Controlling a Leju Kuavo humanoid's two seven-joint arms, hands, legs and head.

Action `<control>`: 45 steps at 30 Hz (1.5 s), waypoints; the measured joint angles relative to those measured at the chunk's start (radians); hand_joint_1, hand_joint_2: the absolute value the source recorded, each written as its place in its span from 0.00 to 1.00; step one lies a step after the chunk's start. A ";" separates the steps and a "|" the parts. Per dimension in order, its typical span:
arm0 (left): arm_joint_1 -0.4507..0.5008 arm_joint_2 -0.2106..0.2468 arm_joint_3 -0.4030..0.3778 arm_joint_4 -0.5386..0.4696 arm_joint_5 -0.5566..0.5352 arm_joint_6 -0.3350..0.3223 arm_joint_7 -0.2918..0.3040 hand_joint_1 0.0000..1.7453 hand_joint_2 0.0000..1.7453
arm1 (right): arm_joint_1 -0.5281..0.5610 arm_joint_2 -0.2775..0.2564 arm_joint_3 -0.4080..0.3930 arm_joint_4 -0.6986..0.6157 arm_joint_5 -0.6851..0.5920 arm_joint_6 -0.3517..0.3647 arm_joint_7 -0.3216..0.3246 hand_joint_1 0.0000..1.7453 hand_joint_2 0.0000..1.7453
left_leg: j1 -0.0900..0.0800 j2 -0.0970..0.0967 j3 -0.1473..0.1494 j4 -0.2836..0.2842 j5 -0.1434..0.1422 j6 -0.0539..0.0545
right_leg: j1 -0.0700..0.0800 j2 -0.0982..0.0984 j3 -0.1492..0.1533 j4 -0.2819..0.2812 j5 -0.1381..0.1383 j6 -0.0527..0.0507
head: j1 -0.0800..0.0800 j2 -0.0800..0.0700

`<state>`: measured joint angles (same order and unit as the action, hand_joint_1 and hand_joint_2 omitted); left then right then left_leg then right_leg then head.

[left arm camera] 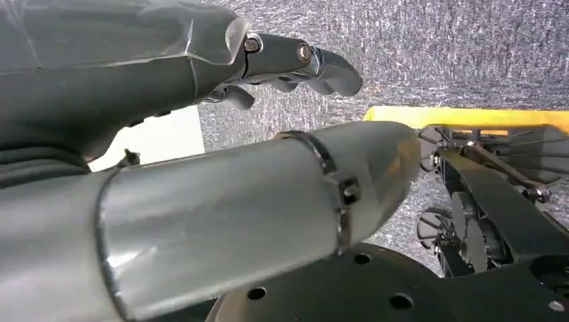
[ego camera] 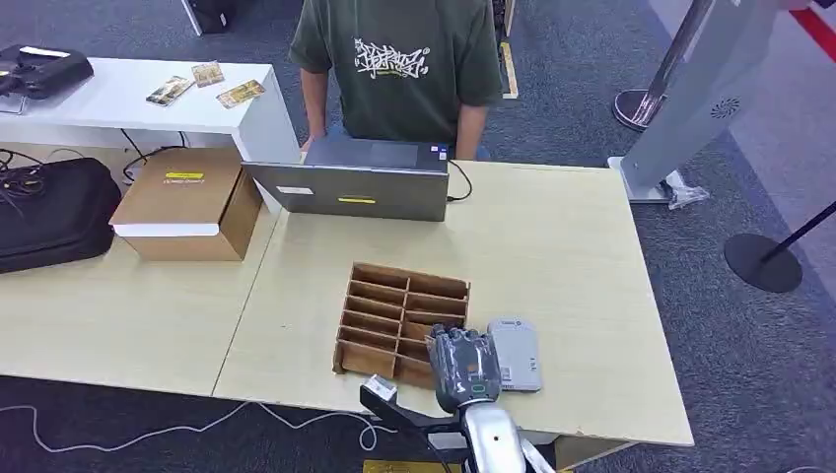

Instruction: Pass the card to the sensor for recognition and then transmit it.

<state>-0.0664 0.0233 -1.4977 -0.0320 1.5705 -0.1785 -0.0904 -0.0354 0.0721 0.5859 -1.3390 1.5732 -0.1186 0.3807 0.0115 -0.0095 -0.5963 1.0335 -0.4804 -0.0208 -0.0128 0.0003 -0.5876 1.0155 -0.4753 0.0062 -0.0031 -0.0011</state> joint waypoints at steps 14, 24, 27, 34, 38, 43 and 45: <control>0.008 -0.007 0.000 0.000 0.000 -0.007 -0.018 0.00 0.00 | 0.029 -0.027 -0.023 -0.205 0.000 -0.225 0.052 1.00 1.00 | 0.000 0.000 0.000 0.000 0.000 0.000 | 0.000 0.000 0.000 0.000 0.000 0.000 | 0.000 0.000; 0.010 -0.010 0.000 0.000 0.000 -0.009 -0.020 0.00 0.00 | 0.070 -0.051 -0.058 -0.296 0.000 -0.319 0.021 1.00 1.00 | 0.000 0.000 0.000 0.000 0.000 0.000 | 0.000 0.000 0.000 0.000 0.000 0.000 | 0.000 0.000; 0.012 -0.010 0.000 0.000 0.000 -0.009 -0.024 0.00 0.00 | 0.106 -0.029 -0.103 -0.321 -0.001 -0.343 -0.073 1.00 1.00 | 0.000 0.000 0.000 0.000 0.000 0.000 | 0.000 0.000 0.000 0.000 0.000 0.000 | 0.000 0.000; 0.014 -0.013 0.000 0.000 0.000 -0.008 -0.024 0.00 0.00 | 0.171 0.055 -0.260 -0.357 -0.113 -0.399 -0.208 1.00 1.00 | 0.000 0.000 0.000 0.000 0.000 0.000 | 0.000 0.000 0.000 0.000 -0.001 -0.001 | 0.000 0.000; 0.015 -0.013 0.000 0.000 0.000 -0.005 -0.024 0.00 0.00 | 0.195 0.087 -0.342 -0.375 -0.189 -0.422 -0.230 1.00 1.00 | 0.000 0.000 0.000 0.000 0.000 0.000 | 0.000 0.000 0.000 0.000 0.000 -0.001 | 0.000 0.000; 0.015 -0.013 0.000 0.000 0.000 0.004 -0.024 0.00 0.00 | 0.219 0.122 -0.441 -0.400 -0.294 -0.444 -0.260 1.00 1.00 | 0.000 0.000 0.000 0.000 0.000 0.000 | 0.000 0.000 0.000 0.000 0.000 -0.001 | 0.000 0.000; 0.015 -0.014 0.000 0.000 0.000 0.006 -0.024 0.00 0.00 | 0.227 0.135 -0.478 -0.410 -0.355 -0.446 -0.276 1.00 1.00 | 0.000 0.000 0.000 0.000 0.000 0.000 | 0.000 0.000 0.000 0.000 -0.001 -0.001 | 0.000 0.000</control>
<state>-0.0514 0.0095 -1.4977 -0.0320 1.5705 -0.1728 -0.1141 0.1913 0.2076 0.1083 -1.7487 1.2187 -0.5646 0.1049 0.0115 -0.0094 -0.5960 1.0334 -0.4805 -0.0208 -0.0128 0.0001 -0.5877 1.0154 -0.4758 0.0056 -0.0031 -0.0011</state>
